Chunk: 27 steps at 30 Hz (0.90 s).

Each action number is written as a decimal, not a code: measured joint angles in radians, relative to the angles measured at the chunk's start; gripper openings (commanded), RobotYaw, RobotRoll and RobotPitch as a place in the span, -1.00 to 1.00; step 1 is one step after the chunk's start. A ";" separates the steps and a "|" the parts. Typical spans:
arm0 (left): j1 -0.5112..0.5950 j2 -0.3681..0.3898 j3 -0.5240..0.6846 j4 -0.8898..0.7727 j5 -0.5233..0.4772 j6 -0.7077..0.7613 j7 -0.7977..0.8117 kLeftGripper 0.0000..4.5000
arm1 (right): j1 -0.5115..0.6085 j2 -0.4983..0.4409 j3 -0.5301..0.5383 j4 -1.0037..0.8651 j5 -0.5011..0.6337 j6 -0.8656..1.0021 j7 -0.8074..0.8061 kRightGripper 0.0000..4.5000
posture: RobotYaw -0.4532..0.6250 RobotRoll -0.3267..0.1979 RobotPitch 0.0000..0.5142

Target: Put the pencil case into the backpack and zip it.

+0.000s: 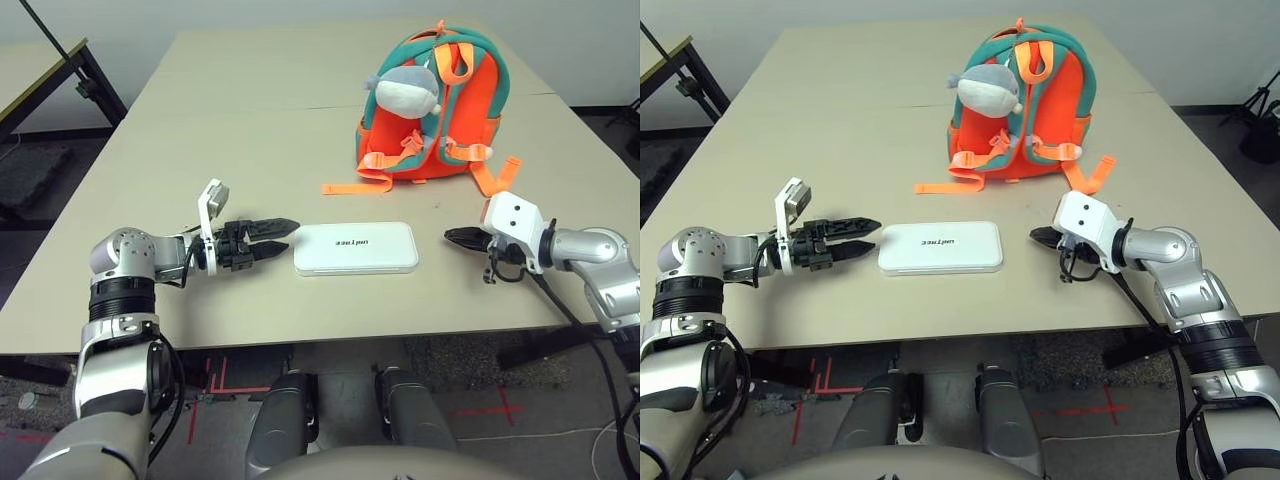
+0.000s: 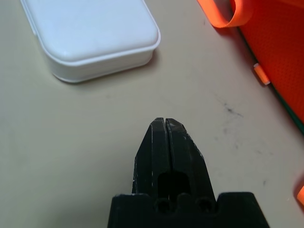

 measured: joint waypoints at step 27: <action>-0.066 0.004 -0.040 0.125 0.087 -0.034 -0.026 1.00 | -0.014 0.035 0.064 0.014 -0.026 0.000 0.056 -0.98 | -0.46 0.25 -0.58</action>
